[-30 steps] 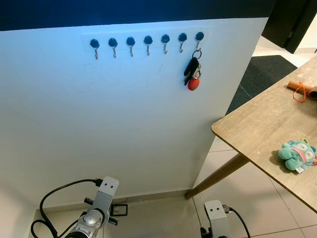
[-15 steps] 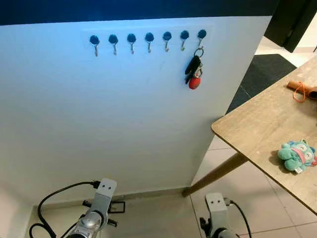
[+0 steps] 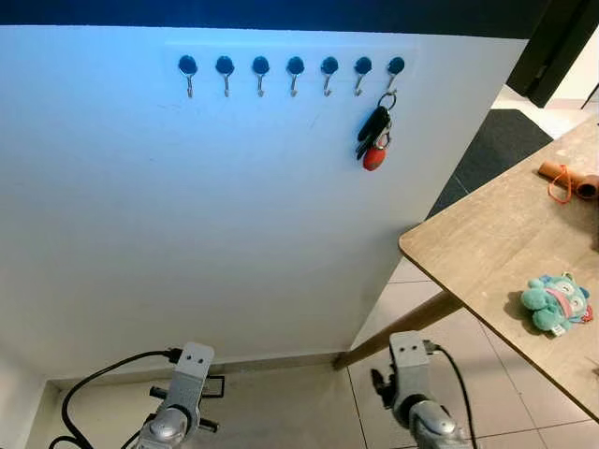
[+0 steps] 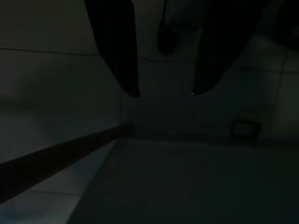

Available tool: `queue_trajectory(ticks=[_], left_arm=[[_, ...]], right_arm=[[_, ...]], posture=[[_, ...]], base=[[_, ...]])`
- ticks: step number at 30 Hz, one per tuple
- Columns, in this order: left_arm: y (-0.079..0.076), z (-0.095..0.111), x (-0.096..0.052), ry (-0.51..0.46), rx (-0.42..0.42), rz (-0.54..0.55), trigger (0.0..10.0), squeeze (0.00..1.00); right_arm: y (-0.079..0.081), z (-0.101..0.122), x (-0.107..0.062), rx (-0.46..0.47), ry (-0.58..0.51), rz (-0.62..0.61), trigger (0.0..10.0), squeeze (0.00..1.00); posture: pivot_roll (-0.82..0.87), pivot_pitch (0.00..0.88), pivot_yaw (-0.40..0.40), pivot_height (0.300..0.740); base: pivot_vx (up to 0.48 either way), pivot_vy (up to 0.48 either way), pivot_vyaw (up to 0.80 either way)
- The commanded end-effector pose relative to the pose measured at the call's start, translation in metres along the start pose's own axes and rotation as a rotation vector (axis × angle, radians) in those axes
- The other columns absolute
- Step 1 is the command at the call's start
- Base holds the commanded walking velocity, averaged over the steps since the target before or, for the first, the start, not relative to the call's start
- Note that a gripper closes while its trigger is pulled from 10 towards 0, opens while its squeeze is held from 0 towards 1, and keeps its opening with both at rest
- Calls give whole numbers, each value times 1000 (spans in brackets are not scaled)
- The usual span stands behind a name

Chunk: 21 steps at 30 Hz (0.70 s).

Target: Hang keys on a hook

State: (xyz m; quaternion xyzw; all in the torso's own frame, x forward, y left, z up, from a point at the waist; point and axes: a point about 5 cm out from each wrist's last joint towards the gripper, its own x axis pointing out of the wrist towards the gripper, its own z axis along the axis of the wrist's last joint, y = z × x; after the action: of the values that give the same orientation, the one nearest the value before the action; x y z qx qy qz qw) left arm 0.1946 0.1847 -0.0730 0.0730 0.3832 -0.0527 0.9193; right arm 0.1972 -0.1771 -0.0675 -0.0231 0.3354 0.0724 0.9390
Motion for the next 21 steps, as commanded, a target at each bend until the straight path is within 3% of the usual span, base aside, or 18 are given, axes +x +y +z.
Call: queue_trajectory(ticks=[1, 8, 21], left_arm=[[-5, 4, 1, -33, -59, -25, 10000, 0], [-3, 3, 1, -17, -17, -33, 10000, 0], [-7, 3, 0, -41, -40, -58, 10000, 0]], right_arm=[[1, -10, -4, -2, 31, 1, 10000, 0], [3, -18, -7, 24, 51, -18, 10000, 0], [2, -31, -13, 33, 101, -17, 10000, 0]], posture=[[61, 40, -76, 740], [49, 42, -48, 740], [49, 45, -52, 740]], base=[[0, 0, 0], [0, 0, 0], [0, 0, 0]])
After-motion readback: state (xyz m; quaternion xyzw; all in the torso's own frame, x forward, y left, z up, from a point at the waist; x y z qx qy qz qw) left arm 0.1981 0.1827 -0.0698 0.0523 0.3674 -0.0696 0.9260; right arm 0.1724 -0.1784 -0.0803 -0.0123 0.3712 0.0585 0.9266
